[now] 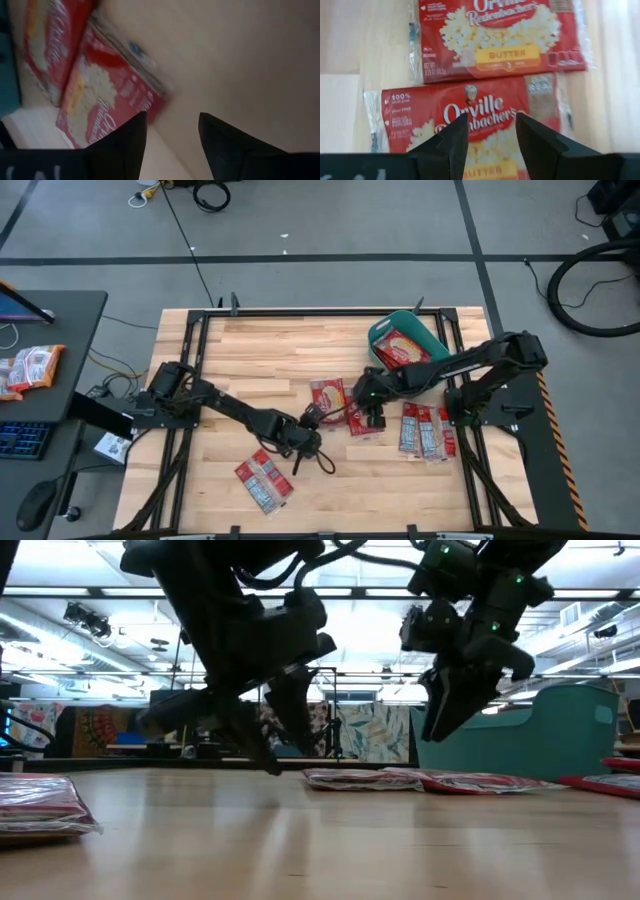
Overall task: Sort popcorn bags into baskets
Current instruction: Put the red popcorn bag into the green bin
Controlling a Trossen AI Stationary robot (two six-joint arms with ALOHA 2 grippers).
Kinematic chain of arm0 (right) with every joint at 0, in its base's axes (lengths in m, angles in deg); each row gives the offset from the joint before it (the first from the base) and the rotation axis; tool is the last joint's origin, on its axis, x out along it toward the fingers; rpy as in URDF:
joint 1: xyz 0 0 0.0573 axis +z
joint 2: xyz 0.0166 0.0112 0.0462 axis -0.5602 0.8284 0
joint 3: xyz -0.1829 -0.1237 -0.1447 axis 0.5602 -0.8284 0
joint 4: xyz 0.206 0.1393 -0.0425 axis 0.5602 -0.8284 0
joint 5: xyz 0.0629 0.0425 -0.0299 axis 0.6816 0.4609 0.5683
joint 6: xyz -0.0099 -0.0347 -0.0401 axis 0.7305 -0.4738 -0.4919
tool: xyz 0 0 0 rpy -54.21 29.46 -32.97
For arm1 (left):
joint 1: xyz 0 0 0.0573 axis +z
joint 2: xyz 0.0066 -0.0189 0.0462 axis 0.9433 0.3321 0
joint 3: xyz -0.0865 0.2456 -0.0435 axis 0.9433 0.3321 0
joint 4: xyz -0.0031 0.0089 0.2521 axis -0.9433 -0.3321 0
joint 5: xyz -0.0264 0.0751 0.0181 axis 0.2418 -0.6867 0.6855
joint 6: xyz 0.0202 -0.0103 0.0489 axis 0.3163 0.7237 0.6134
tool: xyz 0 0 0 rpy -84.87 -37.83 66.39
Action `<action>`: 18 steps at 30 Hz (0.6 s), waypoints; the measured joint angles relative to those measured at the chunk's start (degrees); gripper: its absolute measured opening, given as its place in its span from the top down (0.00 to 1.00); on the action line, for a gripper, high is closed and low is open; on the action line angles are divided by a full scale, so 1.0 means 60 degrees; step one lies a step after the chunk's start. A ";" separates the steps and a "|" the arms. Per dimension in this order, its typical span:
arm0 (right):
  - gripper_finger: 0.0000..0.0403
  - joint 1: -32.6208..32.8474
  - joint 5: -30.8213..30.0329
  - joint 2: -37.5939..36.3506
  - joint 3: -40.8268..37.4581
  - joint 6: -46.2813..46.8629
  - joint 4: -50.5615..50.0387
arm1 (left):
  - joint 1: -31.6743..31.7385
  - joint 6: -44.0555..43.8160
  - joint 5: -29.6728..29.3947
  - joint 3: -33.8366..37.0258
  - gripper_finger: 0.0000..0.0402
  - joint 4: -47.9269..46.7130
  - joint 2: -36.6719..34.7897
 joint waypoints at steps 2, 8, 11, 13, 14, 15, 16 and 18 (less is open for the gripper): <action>0.58 0.0038 -0.0121 -0.0280 0.0000 0.0112 -0.0148 | 0.0047 0.0339 -0.0003 0.0034 0.54 -0.0197 0.0000; 0.58 0.0193 -0.0148 -0.0739 0.0000 0.0364 0.0122 | 0.0328 0.1271 -0.0846 0.0109 0.54 0.0061 -0.0004; 0.58 0.0288 -0.0159 -0.0754 0.0000 0.0407 0.0193 | 0.0563 0.1702 -0.1065 0.0109 0.54 0.0152 -0.0004; 0.58 0.0357 -0.0159 -0.0754 0.0000 0.0416 0.0218 | 0.0756 0.2006 -0.1001 0.0109 0.54 0.0243 -0.0004; 0.58 0.0387 -0.0159 -0.0752 0.0000 0.0469 0.0218 | 0.0852 0.2141 -0.0908 0.0109 0.54 0.0280 -0.0004; 0.58 0.0410 -0.0159 -0.0751 0.0000 0.0518 0.0225 | 0.0947 0.2302 -0.0815 0.0109 0.54 0.0331 -0.0004; 0.58 0.0431 -0.0162 -0.0751 0.0000 0.0554 0.0252 | 0.1045 0.2464 -0.0747 0.0109 0.54 0.0375 -0.0007; 0.58 0.0493 -0.0166 -0.0751 0.0000 0.0588 0.0265 | 0.1245 0.2797 -0.0515 0.0109 0.54 0.0407 -0.0007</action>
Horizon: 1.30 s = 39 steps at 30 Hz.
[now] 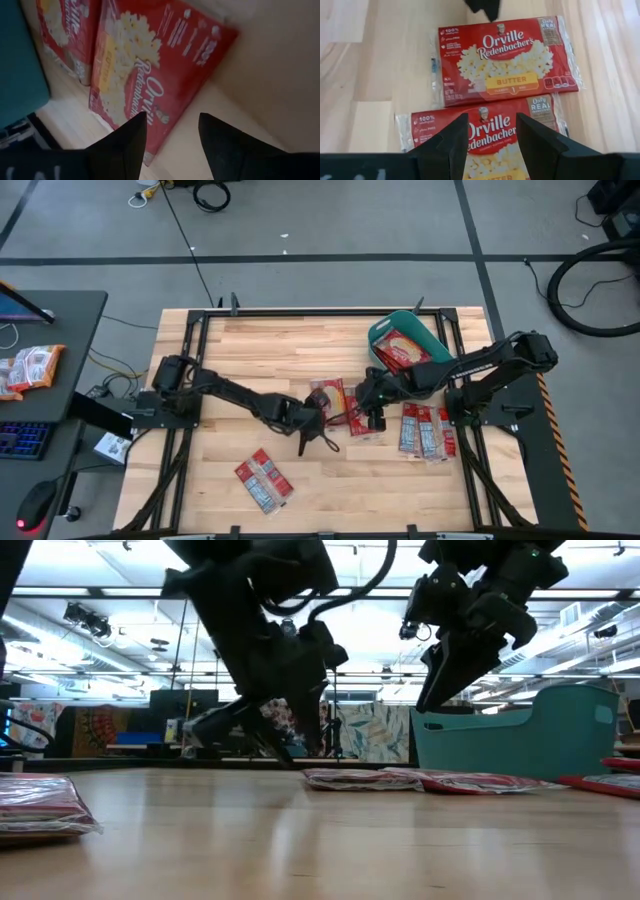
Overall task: Sort popcorn bags into baskets
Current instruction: Put the red popcorn bag into the green bin
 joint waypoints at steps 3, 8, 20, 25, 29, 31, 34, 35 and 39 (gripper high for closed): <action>0.58 0.0104 0.0000 -0.0001 0.0000 0.0009 0.0001 | 0.0277 0.0402 0.0454 0.0000 0.54 0.0104 0.0000; 0.58 0.0246 0.0000 0.0000 0.0000 0.0218 0.0155 | 0.0609 0.1033 0.0764 0.0000 0.54 0.0427 0.0338; 0.58 0.0768 -0.0141 0.0000 0.0000 0.0563 0.0223 | 0.0748 0.1774 0.1114 -0.0040 0.75 0.0842 0.0758; 0.58 0.1005 -0.0234 0.0000 0.0000 0.0892 0.0213 | 0.0741 0.1087 0.1224 -0.0036 0.96 0.0911 0.0765; 0.58 0.1205 -0.0260 -0.0113 0.0000 0.1155 -0.0193 | 0.0702 0.0148 0.1396 -0.0002 0.96 0.0775 0.0546; 0.58 0.1320 -0.0526 -0.0366 0.0000 0.1425 -0.0596 | 0.0625 -0.0158 0.1507 0.0052 0.97 0.0437 0.0192; 0.58 0.1541 -0.1299 -0.0915 0.0000 0.1869 -0.1348 | 0.0482 -0.0518 0.1537 0.0049 0.98 0.0583 -0.0523; 0.58 0.1616 -0.1583 -0.1163 0.0000 0.1985 -0.1553 | 0.0435 -0.0564 0.1504 0.0031 0.98 0.0707 -0.0767; 0.58 0.1872 -0.2719 -0.2283 0.0000 0.2333 -0.1996 | 0.0333 -0.0747 0.1358 0.0015 0.98 0.1292 -0.1316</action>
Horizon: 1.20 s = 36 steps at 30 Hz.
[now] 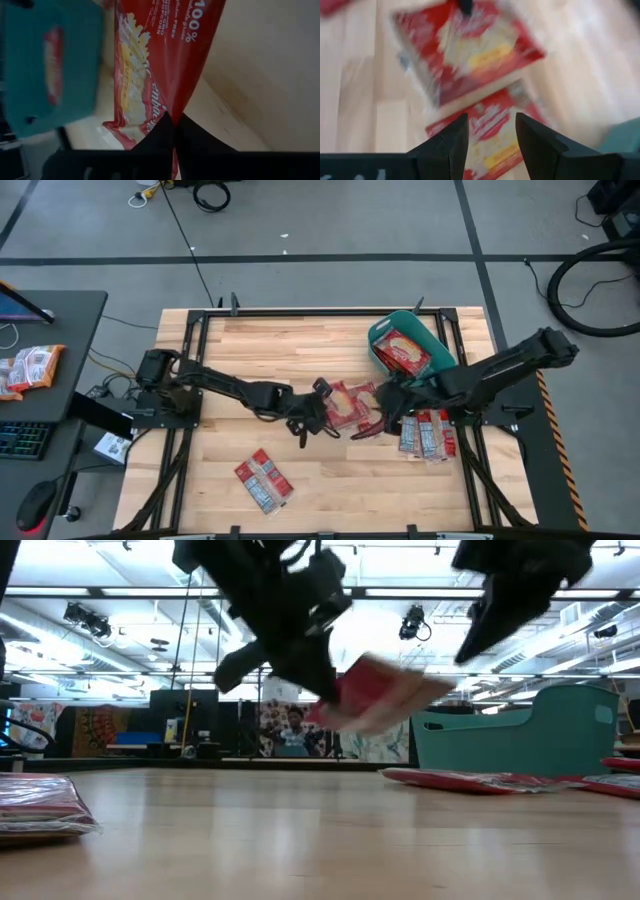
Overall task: Sort popcorn bags into baskets
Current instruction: Put the red popcorn bag into the green bin
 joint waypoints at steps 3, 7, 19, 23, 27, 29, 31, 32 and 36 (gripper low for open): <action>0.58 0.0153 -0.0834 -0.0881 0.0000 0.0172 0.0083 | 0.0001 -0.0003 -0.0053 0.0000 0.98 0.1023 -0.0009; 0.58 0.0403 -0.1665 -0.1787 0.0000 0.0141 0.0446 | 0.0200 0.0007 -0.0059 -0.0005 0.98 0.2568 0.0386; 0.58 0.0876 -0.2013 -0.2809 0.0004 -0.1316 0.2142 | 0.1544 -0.0057 0.0670 -0.0313 0.98 0.6702 0.1673; 0.58 0.0945 -0.2287 -0.2765 0.0004 -0.1672 0.2411 | 0.1861 -0.0092 0.0775 -0.1018 0.98 0.6976 0.2301; 0.58 0.1036 -0.3011 -0.2772 0.0000 -0.2035 0.2628 | 0.2100 -0.0178 0.0823 -0.2008 0.98 0.7098 0.2996; 0.58 0.1164 -0.3436 -0.2786 0.0000 -0.2372 0.2867 | 0.2189 -0.0026 0.0820 -0.2482 0.98 0.7111 0.3358; 0.58 0.1265 -0.3682 -0.2811 0.0004 -0.2691 0.3093 | 0.2270 0.0155 0.0824 -0.2924 0.98 0.7023 0.3735; 0.58 0.1297 -0.3721 -0.2816 0.0000 -0.2852 0.3211 | 0.2297 0.0264 0.0838 -0.3177 0.98 0.7054 0.3946; 0.58 0.1382 -0.3718 -0.2817 0.0004 -0.3103 0.3449 | 0.2415 0.1045 0.0844 -0.4050 0.98 0.7050 0.4576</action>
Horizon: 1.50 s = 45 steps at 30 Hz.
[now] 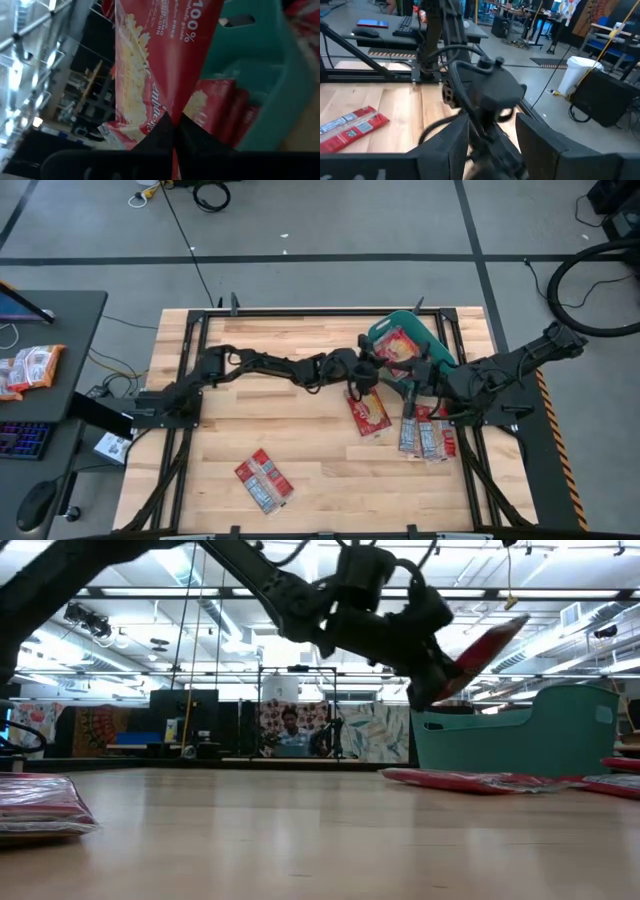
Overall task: Sort popcorn bags into baskets
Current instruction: Put the red popcorn bag into the green bin
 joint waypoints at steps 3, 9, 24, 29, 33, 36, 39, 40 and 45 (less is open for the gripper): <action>0.58 0.0022 0.0010 0.0002 -0.0002 0.0004 -0.0010 | 0.0133 0.0432 0.0023 -0.0669 0.97 -0.0015 0.0530; 0.58 0.0024 0.0032 0.0011 0.0000 0.0080 0.0016 | 0.0263 0.0390 0.0088 -0.1387 0.80 -0.0658 0.1001; 0.58 0.0236 0.0073 0.0015 -0.0004 0.0299 -0.0297 | -0.0863 -0.0790 -0.0022 -0.1390 0.48 -0.4376 0.0262; 0.58 0.0237 0.0108 0.0022 -0.0007 0.0523 -0.0612 | -0.1045 -0.1233 0.1529 -0.1411 0.56 -0.7324 -0.0138; 0.58 0.0233 0.0193 0.0046 -0.0022 0.0809 -0.0890 | -0.1114 -0.1302 0.1665 -0.1404 0.58 -0.8888 -0.0140; 0.58 0.0237 0.0211 0.0112 -0.0024 0.1050 -0.1070 | -0.1174 -0.1290 0.1679 -0.1401 0.58 -0.8973 -0.0005; 0.58 0.0240 0.0211 0.0252 -0.0022 0.1093 -0.1067 | -0.1263 -0.0729 0.1685 -0.1382 0.55 -0.8985 0.0032; 0.58 0.0244 0.0213 0.0289 -0.0022 0.1094 -0.1055 | -0.1301 -0.0452 0.1726 -0.1383 0.54 -0.8979 0.0065; 0.58 0.0244 0.0335 0.0408 -0.0018 0.1100 -0.1035 | -0.1385 0.0465 0.1849 -0.1386 0.51 -0.9062 0.0165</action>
